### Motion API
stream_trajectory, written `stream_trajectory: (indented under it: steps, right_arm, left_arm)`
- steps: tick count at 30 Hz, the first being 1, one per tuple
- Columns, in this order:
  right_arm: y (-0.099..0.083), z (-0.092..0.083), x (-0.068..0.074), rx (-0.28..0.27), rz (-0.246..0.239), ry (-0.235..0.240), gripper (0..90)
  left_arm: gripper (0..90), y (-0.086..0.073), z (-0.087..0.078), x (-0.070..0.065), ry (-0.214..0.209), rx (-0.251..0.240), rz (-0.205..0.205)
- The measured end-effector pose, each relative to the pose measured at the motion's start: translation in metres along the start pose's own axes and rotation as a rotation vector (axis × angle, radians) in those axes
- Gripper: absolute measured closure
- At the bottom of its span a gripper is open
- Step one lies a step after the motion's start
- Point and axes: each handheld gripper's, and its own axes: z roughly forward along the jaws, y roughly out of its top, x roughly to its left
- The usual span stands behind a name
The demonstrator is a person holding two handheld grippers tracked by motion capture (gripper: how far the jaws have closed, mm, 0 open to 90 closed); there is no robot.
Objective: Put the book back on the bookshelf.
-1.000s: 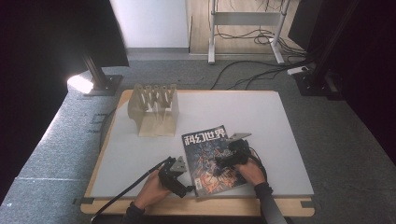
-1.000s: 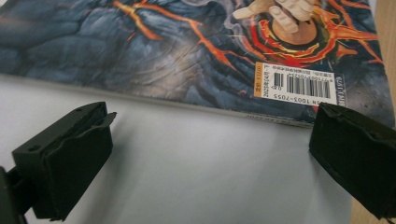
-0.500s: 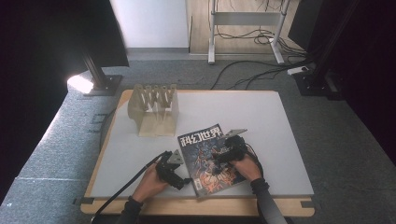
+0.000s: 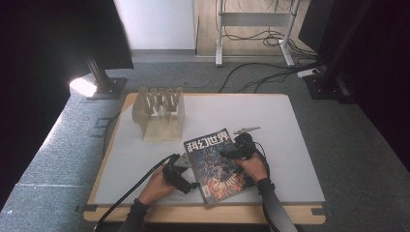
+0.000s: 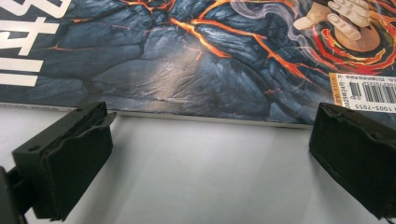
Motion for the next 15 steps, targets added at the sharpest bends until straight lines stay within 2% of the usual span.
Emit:
stream_trajectory:
  steps: [4,8,10,15]
  right_arm:
    - [0.000,-0.004,-0.003,0.011,0.032,-0.012,26.4]
    - [-0.002,-0.007,-0.003,0.022,0.026,-0.012,30.0]
    - [-0.004,-0.011,-0.005,0.026,0.025,-0.013,35.8]
    - [-0.007,-0.015,-0.008,0.032,0.041,0.016,36.9]
  left_arm:
    - [0.0,0.000,0.000,0.000,-0.002,0.000,-0.001]
    - [0.0,0.000,0.000,0.000,-0.002,-0.002,-0.003]
    - [0.0,0.000,0.000,0.000,-0.003,-0.001,-0.002]
    - [0.0,0.000,0.000,0.000,-0.003,-0.002,-0.004]
